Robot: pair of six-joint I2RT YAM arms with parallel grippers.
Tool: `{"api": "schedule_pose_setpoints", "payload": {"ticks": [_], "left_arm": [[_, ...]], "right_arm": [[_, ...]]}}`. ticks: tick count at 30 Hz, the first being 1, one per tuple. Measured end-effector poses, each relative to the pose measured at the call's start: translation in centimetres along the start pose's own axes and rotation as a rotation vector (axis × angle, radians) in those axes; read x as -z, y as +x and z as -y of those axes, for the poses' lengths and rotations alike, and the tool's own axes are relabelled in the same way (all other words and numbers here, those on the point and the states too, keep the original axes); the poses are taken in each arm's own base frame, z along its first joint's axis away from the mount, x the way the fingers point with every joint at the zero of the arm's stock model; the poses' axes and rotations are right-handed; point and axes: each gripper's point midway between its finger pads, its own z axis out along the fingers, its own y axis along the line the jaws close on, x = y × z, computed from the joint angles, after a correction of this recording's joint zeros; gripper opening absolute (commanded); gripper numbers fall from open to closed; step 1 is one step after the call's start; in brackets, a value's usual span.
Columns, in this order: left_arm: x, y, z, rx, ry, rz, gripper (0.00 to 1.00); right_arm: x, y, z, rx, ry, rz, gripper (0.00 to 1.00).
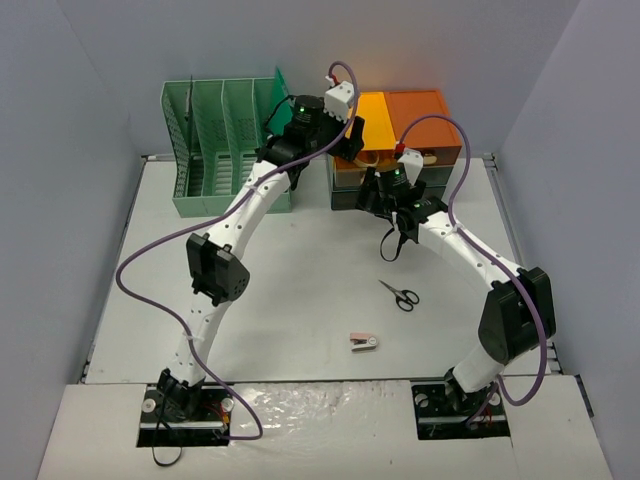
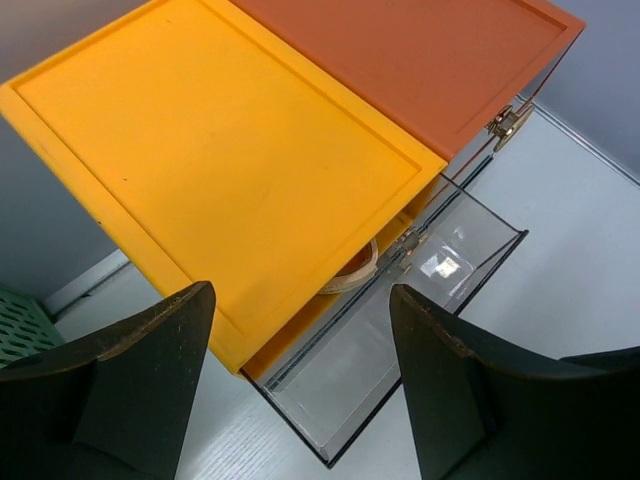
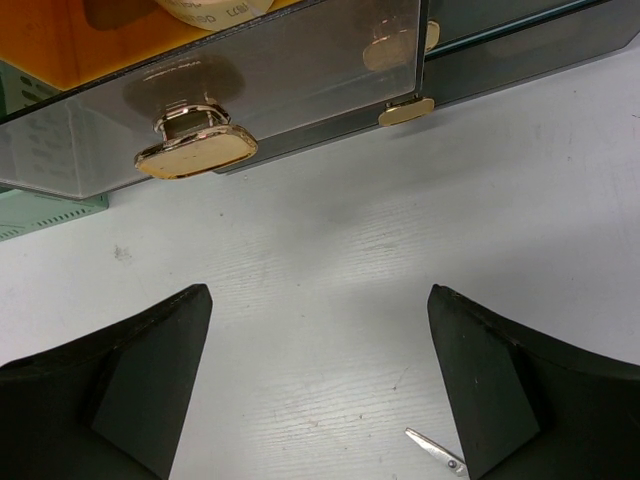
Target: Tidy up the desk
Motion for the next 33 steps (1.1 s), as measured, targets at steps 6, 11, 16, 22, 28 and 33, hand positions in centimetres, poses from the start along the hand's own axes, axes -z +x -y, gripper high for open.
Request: {"api": "schedule_pose_setpoints", "payload": {"ticks": [6,11,16,22,28,33], "left_arm": [[-0.7,0.9,-0.7,0.040,0.014,-0.008,0.68],[-0.8,0.5,-1.9,0.066,0.006,0.019,0.68],[-1.4,1.2,-3.7,0.103,-0.004,0.028,0.68],[-2.5,2.9,-4.8,0.133,0.003,0.016,0.68],[-2.8,3.0,-4.4,0.151,0.019,0.025,0.68],[-2.8,2.9,-4.4,0.166,0.021,0.029,0.67]], "right_arm": [[0.0,0.0,0.0,0.011,0.000,0.000,0.87],[0.0,0.0,0.1,0.016,0.000,0.000,0.87],[0.0,0.0,0.1,0.016,0.000,0.000,0.87],[0.0,0.0,0.0,0.016,0.000,-0.001,0.87],[-0.1,0.0,0.0,0.015,-0.001,0.001,0.87],[-0.5,0.0,0.0,0.015,0.003,0.007,0.87]]}}
